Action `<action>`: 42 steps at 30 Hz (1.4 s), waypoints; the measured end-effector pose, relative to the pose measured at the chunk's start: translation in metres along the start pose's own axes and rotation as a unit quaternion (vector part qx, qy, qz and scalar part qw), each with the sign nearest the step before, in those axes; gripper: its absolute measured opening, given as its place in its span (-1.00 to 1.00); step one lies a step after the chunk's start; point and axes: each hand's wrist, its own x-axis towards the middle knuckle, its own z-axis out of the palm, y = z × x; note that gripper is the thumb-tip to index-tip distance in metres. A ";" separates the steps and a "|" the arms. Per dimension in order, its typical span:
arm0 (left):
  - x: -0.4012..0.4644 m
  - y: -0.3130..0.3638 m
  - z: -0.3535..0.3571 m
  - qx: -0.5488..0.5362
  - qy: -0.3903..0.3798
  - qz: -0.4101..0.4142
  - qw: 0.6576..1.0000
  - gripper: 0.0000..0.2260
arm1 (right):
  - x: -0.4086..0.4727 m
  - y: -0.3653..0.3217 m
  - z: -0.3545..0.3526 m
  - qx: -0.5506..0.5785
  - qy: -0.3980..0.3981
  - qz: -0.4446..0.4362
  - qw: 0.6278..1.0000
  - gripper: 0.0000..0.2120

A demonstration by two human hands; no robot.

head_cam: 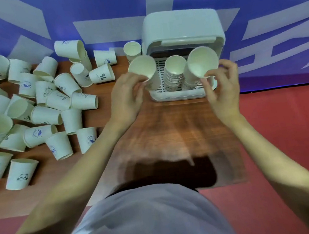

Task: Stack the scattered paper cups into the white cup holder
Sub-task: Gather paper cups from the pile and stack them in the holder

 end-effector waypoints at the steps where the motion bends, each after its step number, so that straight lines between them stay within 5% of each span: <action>1: 0.012 0.008 0.006 -0.007 0.019 0.018 1.000 -0.90 | 0.009 0.007 -0.004 0.002 0.025 0.003 1.000 -0.84; 8: 0.059 0.033 0.057 -0.003 0.003 0.083 0.997 -0.88 | 0.034 0.046 -0.001 -0.009 0.062 0.031 0.998 -0.82; 15: 0.067 0.023 0.080 0.067 -0.064 0.134 0.987 -0.88 | 0.033 0.062 0.022 0.009 0.014 0.049 0.999 -0.83; 42: 0.069 -0.001 0.130 0.098 -0.154 0.047 0.982 -0.88 | 0.032 0.089 0.060 -0.058 -0.126 0.083 0.987 -0.78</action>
